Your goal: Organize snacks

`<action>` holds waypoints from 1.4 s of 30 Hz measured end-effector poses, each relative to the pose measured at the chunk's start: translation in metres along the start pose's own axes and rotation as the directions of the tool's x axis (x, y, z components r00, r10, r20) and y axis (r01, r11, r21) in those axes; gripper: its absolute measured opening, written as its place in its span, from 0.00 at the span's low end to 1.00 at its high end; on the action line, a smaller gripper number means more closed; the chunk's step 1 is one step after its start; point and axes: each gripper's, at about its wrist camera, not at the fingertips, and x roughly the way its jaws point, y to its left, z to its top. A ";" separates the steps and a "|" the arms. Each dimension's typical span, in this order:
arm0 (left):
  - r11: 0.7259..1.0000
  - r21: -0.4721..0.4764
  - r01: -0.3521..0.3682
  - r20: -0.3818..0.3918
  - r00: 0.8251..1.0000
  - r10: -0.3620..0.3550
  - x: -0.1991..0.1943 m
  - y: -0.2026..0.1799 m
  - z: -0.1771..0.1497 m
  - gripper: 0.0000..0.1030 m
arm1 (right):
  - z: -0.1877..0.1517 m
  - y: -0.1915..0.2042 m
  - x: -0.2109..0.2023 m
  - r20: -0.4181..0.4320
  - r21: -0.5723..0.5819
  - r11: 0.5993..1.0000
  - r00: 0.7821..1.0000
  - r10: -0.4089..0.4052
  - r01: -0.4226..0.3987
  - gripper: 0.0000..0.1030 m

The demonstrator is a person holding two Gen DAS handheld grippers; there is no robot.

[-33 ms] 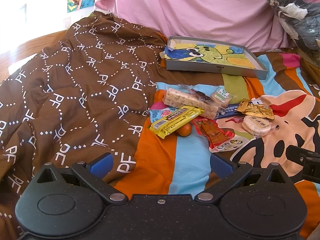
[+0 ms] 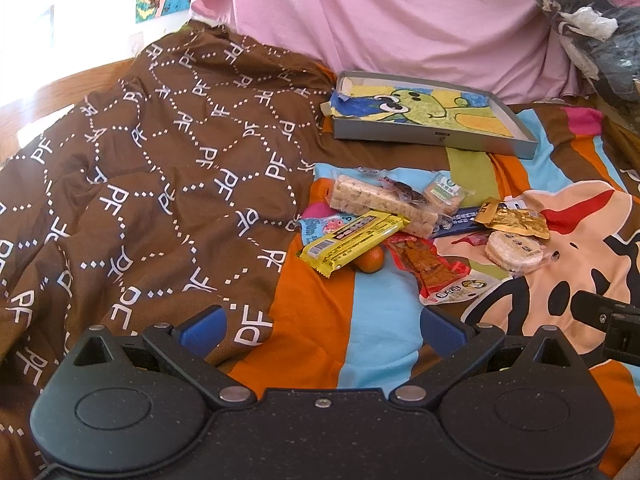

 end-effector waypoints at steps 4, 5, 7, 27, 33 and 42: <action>0.999 -0.034 0.000 -0.065 0.998 -0.002 0.008 0.004 0.016 0.99 | 0.009 0.002 0.010 -0.056 0.019 1.000 0.998 0.016 -0.015 1.00; 0.999 -0.043 0.004 -0.079 0.997 -0.007 0.008 0.004 0.020 0.99 | 0.012 0.002 0.013 -0.087 0.028 1.000 0.996 0.017 -0.014 1.00; 0.998 -0.059 0.007 -0.100 0.995 -0.013 0.010 0.004 0.028 0.99 | 0.023 0.001 0.018 -0.150 0.044 0.999 0.989 0.017 -0.011 1.00; 1.000 -0.021 0.001 -0.227 0.974 -0.006 0.018 -0.011 0.066 0.99 | 0.074 -0.018 0.036 -0.404 0.166 0.986 0.911 0.079 -0.012 1.00; 1.000 -0.002 -0.014 -0.240 0.971 0.013 0.023 -0.015 0.071 0.99 | 0.073 -0.019 0.039 -0.408 0.159 0.987 0.910 0.072 -0.007 1.00; 1.000 0.005 0.031 -0.199 0.980 -0.029 0.028 -0.014 0.076 0.99 | 0.074 -0.022 0.040 -0.324 0.151 0.989 0.944 0.061 -0.012 1.00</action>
